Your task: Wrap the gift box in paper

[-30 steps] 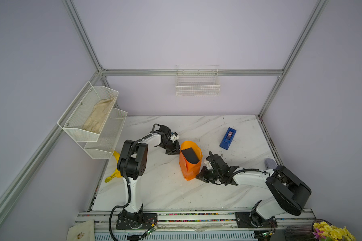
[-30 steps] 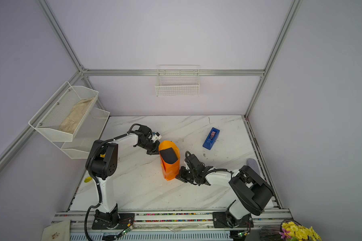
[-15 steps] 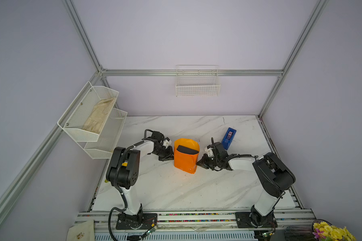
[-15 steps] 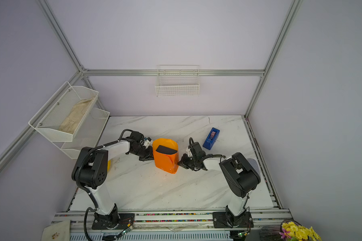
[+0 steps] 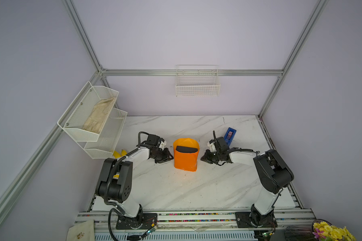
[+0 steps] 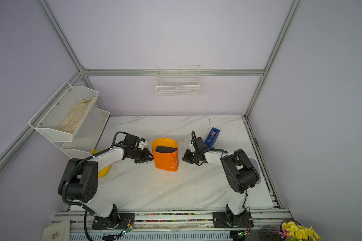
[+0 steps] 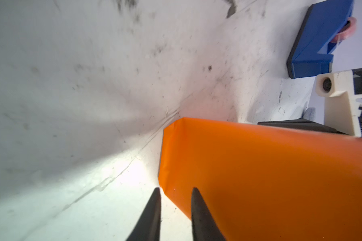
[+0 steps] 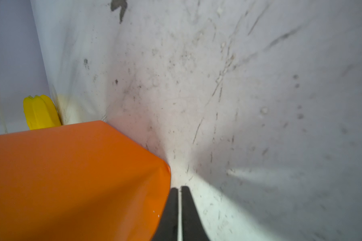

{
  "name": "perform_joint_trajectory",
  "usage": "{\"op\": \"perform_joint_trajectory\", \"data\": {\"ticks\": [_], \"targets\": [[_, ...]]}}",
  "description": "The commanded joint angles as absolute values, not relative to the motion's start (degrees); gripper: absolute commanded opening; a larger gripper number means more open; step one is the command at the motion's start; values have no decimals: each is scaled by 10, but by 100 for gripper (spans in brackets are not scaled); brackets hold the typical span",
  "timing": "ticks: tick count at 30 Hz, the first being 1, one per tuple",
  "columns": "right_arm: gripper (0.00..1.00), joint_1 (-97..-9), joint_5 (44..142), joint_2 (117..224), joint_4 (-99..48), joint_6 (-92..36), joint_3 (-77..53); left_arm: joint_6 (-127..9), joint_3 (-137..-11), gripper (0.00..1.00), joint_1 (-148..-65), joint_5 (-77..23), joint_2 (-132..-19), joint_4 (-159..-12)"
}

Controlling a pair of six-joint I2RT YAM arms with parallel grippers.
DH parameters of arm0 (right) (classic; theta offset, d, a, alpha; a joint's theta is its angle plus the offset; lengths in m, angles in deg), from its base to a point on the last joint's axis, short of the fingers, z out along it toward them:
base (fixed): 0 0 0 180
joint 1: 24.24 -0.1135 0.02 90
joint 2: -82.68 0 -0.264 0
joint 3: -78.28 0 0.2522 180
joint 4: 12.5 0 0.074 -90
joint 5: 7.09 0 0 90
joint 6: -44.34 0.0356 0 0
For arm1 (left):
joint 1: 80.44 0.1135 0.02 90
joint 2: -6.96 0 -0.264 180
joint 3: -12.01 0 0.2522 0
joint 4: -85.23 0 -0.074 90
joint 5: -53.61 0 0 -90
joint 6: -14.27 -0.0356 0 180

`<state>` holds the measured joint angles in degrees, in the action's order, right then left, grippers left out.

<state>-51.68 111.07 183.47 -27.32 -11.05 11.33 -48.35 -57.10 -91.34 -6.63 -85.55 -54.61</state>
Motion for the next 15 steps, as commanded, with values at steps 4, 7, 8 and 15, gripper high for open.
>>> {"op": "perform_joint_trajectory", "data": {"ticks": [4, 7, 8, 15], "targets": [[36, -543, 1053, 1674, -208, -122, 210, -534, -545, 47, -909, -136, -714, -559], [50, -571, 1002, 1618, -190, -124, 239, -566, -555, 53, -909, -127, -681, -539], [53, -586, 983, 1593, -188, -134, 244, -573, -559, 56, -909, -129, -673, -525], [69, -625, 913, 1529, -165, -169, 290, -538, -547, 67, -909, -180, -708, -486]]}}
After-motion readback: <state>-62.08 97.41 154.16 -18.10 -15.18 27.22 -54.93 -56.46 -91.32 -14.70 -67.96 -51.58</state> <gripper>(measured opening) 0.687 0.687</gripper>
